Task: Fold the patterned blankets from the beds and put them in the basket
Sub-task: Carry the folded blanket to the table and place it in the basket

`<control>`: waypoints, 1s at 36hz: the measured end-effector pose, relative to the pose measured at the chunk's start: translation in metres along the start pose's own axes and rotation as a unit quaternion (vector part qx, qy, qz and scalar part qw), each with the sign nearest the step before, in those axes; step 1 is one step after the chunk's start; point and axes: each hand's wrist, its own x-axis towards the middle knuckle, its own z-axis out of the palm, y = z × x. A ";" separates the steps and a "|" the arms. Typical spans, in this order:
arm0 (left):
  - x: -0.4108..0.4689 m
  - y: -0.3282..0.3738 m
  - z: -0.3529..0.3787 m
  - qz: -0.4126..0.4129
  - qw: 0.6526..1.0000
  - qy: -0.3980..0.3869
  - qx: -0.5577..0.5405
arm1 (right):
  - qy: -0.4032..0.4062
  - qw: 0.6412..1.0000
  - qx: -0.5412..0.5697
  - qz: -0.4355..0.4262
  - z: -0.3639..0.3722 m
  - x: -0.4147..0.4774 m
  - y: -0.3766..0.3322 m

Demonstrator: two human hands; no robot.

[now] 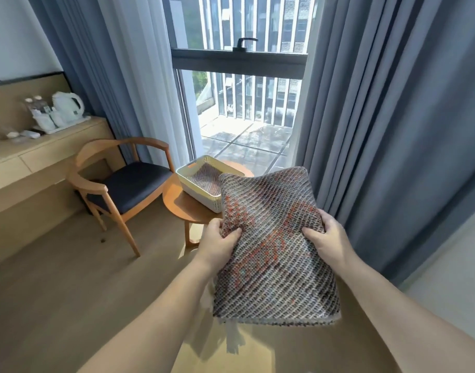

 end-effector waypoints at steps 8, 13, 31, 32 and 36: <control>0.081 0.000 0.015 -0.015 0.999 0.039 0.006 | -0.025 1.000 -0.004 0.008 0.004 0.103 0.017; 0.160 0.011 0.034 -0.021 0.997 0.072 0.028 | -0.042 0.999 -0.009 0.007 -0.002 0.202 0.024; 0.365 0.058 0.038 -0.040 0.988 0.149 0.021 | -0.156 0.984 -0.083 -0.023 0.013 0.465 -0.015; 0.377 0.058 0.034 -0.037 0.988 0.150 0.024 | -0.157 0.984 -0.084 -0.021 0.018 0.478 -0.017; 0.430 0.056 0.016 -0.045 0.986 0.158 0.033 | -0.152 0.984 -0.089 -0.023 0.046 0.529 -0.024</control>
